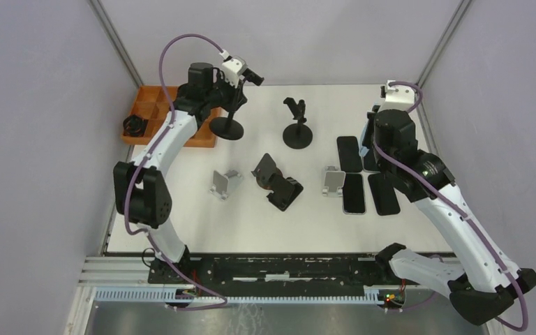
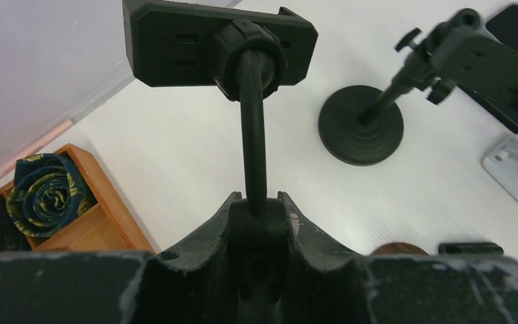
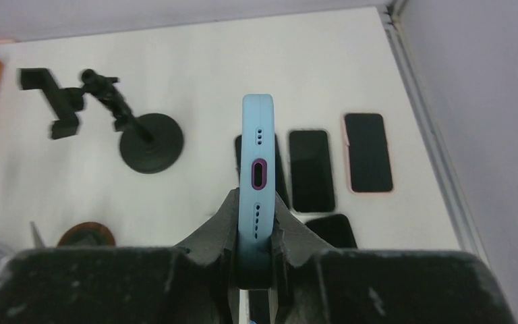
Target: Remove the phone from the phone stand
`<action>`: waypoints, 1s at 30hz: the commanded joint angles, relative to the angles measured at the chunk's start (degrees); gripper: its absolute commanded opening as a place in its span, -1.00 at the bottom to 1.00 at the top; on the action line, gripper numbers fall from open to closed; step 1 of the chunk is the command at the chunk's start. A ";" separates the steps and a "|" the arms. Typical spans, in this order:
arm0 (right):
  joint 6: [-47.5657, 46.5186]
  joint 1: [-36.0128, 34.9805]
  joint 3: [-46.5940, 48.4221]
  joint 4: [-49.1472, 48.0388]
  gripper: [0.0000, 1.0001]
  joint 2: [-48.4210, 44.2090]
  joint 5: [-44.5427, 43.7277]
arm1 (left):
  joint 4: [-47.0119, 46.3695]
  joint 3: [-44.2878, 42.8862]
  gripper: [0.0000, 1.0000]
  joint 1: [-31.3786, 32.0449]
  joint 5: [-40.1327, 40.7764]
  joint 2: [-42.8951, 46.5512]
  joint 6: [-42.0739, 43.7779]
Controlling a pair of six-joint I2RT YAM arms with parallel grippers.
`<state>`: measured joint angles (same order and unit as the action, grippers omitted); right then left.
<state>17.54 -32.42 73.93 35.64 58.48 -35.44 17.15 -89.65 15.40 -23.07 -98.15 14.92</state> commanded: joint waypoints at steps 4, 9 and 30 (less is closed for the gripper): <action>4.71 13.15 -0.89 9.74 -1.00 4.88 -3.53 | -23.30 -0.93 -0.96 -1.11 -4.14 -7.23 -10.16; 4.32 25.69 -9.19 9.93 -1.00 6.34 -3.15 | -37.54 4.42 -0.96 -1.16 -4.10 -11.11 -19.24; 2.96 36.89 -16.80 6.62 -1.00 34.95 -12.10 | -58.04 25.34 -0.73 -1.34 -1.94 -12.64 -21.02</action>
<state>19.86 3.64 58.81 45.95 92.14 -44.91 -34.52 -66.81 14.31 -24.08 -114.08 -3.64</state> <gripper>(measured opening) 0.186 0.299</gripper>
